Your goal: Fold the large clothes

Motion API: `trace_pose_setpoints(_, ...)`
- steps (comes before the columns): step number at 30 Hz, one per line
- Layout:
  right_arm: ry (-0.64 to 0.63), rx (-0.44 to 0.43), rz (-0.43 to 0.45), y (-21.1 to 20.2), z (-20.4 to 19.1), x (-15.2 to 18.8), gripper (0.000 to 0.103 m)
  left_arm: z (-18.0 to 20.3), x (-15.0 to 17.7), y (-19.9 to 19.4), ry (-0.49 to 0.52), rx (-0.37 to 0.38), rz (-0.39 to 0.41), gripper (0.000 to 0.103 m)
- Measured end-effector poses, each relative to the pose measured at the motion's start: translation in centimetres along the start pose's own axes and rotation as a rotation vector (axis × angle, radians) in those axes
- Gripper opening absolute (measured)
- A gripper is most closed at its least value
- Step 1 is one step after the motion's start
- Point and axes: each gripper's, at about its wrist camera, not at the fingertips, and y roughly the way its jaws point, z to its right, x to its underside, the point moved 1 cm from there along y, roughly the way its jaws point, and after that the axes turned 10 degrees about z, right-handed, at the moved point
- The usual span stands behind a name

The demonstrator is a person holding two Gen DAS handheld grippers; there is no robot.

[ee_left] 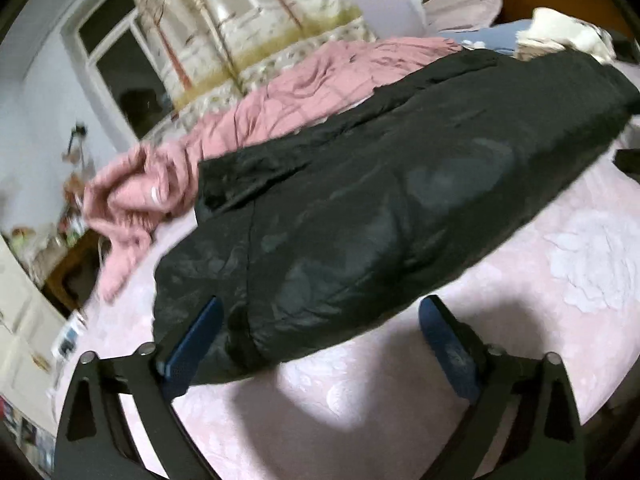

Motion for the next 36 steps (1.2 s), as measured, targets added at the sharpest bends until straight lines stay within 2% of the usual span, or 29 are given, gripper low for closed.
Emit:
trace_pose_setpoints(3, -0.03, 0.015, 0.009, 0.0, -0.6, -0.2, 0.092, -0.2, -0.1, -0.1, 0.013, 0.009, 0.005, 0.097)
trace_pose_setpoints(6, -0.04, 0.032, 0.017, 0.0, -0.7, -0.4, 0.092, 0.0, -0.1, 0.2, 0.087, -0.066, 0.033, 0.098)
trace_pose_setpoints(9, -0.108, 0.133, 0.064, 0.1, -1.0, -1.0, 0.092, 0.3, -0.5, 0.4, 0.149, -0.138, 0.078, 0.098)
trace_pose_setpoints(11, -0.163, 0.194, 0.091, 0.4, -1.2, -1.5, 0.092, -0.1, -0.7, 0.7, 0.129, -0.142, 0.087, 0.098)
trace_pose_setpoints(15, -0.206, 0.239, 0.076, 2.0, -1.4, -1.9, 0.092, -0.6, -1.0, 2.4, 0.13, -0.153, 0.116, 0.1)
trace_pose_setpoints(17, -0.194, 0.239, 0.078, 2.5, -1.1, -2.1, 0.09, -1.0, -1.3, 3.8, 0.111, -0.125, 0.081, 0.098)
trace_pose_setpoints(19, -0.172, 0.225, 0.066, 2.8, -0.7, -2.2, 0.073, -2.0, -1.5, 3.7, 0.059, -0.079, 0.059, 0.077)
trace_pose_setpoints(21, -0.153, 0.242, 0.048, 3.1, 0.0, -2.0, 0.053, -2.3, -0.9, 3.3, 0.049, -0.055, 0.03, 0.049)
trace_pose_setpoints(22, -0.141, 0.24, 0.046, 3.0, 0.4, -1.9, 0.048, -2.3, -0.6, 3.2, 0.054, -0.054, 0.022, 0.039)
trace_pose_setpoints(23, -0.13, 0.236, 0.052, 2.8, 0.6, -1.9, 0.038, -2.1, -0.5, 2.9, 0.067, -0.066, 0.026, 0.027)
trace_pose_setpoints(24, -0.119, 0.232, 0.068, 2.3, 0.8, -1.9, 0.031, -1.9, -0.6, 2.4, 0.082, -0.088, 0.044, 0.02)
trace_pose_setpoints(26, -0.1, 0.229, 0.095, 1.5, 1.0, -2.0, 0.023, -1.9, -1.0, 1.1, 0.085, -0.123, 0.09, 0.015)
trace_pose_setpoints(28, -0.073, 0.217, 0.127, 0.3, 1.1, -2.1, 0.02, -2.6, -1.4, -0.4, 0.042, -0.133, 0.118, 0.013)
trace_pose_setpoints(33, -0.049, 0.189, 0.18, -4.1, 1.2, -1.8, 0.019, -4.4, -1.7, -4.0, -0.072, -0.092, 0.118, 0.012)
trace_pose_setpoints(36, -0.038, 0.157, 0.171, -6.0, 1.4, -1.0, 0.019, -4.6, -1.3, -5.2, -0.099, -0.055, 0.097, 0.011)
